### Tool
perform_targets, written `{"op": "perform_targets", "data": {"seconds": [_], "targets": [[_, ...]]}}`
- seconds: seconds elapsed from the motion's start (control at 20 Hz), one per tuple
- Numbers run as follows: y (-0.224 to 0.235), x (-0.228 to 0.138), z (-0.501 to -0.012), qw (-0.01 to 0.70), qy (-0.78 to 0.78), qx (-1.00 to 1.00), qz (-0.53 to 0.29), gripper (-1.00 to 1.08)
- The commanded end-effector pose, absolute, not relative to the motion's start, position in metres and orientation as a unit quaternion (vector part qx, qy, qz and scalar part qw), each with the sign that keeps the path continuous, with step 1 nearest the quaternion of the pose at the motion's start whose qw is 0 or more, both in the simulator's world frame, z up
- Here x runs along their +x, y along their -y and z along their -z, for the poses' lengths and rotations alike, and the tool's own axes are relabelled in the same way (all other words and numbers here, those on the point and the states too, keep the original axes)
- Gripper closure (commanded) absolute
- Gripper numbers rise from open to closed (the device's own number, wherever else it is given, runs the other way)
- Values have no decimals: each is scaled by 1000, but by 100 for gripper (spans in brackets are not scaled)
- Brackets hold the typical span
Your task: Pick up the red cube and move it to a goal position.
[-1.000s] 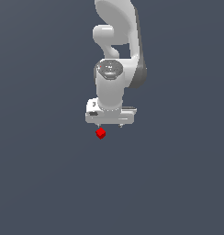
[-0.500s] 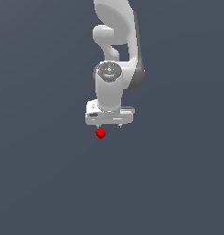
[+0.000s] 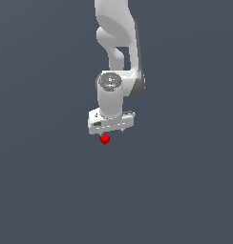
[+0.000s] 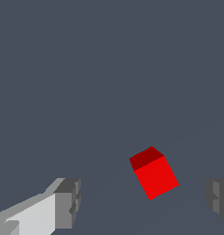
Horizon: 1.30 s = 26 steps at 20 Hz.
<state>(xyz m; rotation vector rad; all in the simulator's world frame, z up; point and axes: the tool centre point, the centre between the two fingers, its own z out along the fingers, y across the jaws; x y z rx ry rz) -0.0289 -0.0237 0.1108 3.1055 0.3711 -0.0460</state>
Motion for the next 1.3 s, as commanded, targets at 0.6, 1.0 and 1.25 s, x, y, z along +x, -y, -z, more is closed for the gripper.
{"op": "perform_targets", "data": {"seconds": [0.6,1.0,1.25], "targets": [[50,-46,-48,2,-286,958,4,-92],[60,-48,-26,0,-341,940,1,-92],[63,-48,-20,0,-356,934,0,-92]]}}
